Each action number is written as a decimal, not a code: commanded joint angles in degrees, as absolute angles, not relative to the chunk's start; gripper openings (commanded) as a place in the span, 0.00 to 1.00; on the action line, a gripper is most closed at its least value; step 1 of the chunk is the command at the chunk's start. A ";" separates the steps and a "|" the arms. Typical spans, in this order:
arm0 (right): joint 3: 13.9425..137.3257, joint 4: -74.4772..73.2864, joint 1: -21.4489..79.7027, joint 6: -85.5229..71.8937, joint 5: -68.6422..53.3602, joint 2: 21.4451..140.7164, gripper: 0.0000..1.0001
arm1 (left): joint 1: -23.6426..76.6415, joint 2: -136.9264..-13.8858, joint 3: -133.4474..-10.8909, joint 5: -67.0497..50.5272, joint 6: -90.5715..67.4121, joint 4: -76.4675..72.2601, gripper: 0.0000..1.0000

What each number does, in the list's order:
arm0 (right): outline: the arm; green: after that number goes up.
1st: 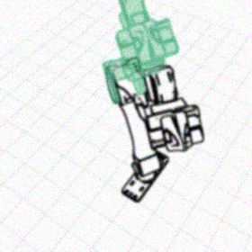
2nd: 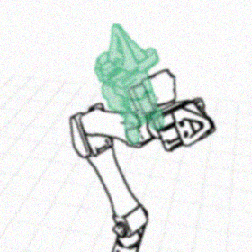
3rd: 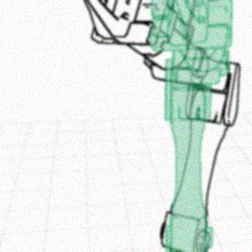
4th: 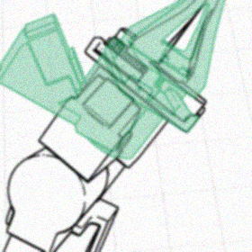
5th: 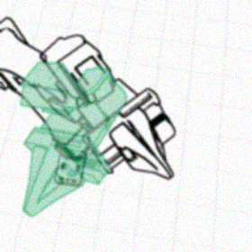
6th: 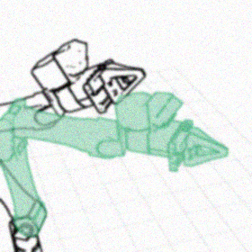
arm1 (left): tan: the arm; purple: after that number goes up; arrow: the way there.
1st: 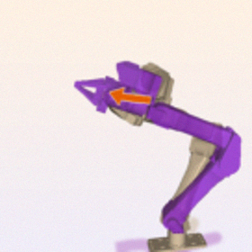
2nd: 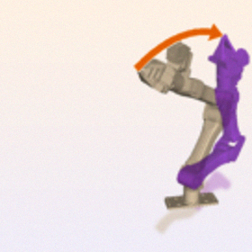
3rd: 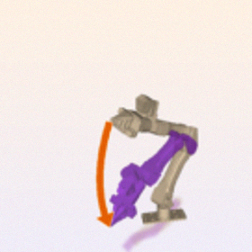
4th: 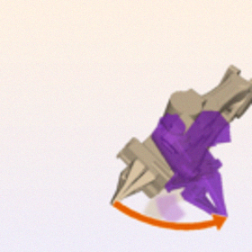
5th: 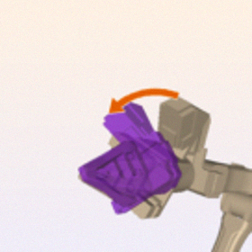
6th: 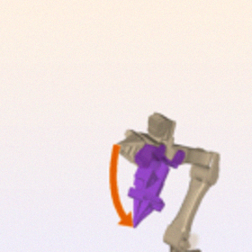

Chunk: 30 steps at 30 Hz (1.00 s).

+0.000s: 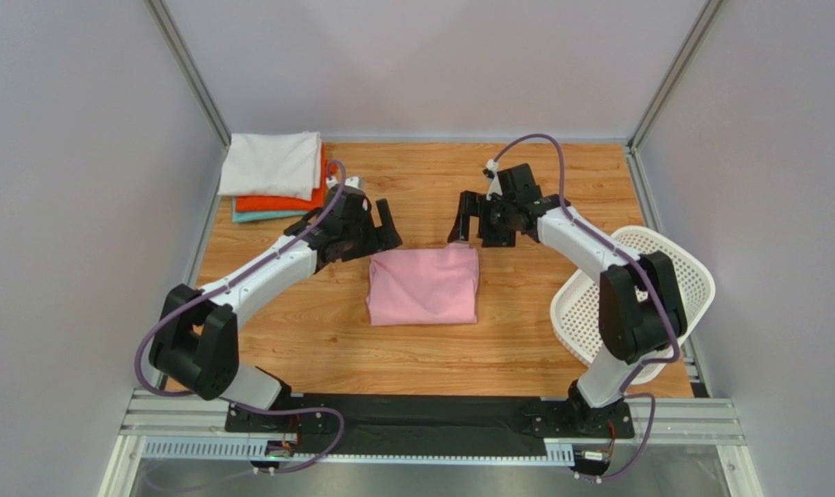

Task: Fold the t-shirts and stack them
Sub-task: Fold the tshirt

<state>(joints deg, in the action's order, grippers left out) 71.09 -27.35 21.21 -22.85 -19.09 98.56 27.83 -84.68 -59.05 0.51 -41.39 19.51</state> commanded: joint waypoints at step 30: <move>50.44 -17.22 29.44 -25.50 -26.63 87.98 1.00 | 30.06 -83.59 -46.23 -5.54 -40.17 14.94 0.96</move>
<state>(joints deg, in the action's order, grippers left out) 48.77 -15.75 29.71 -27.88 -27.51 91.39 30.13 -86.72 -45.30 -7.42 -41.45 13.04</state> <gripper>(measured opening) 0.998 0.964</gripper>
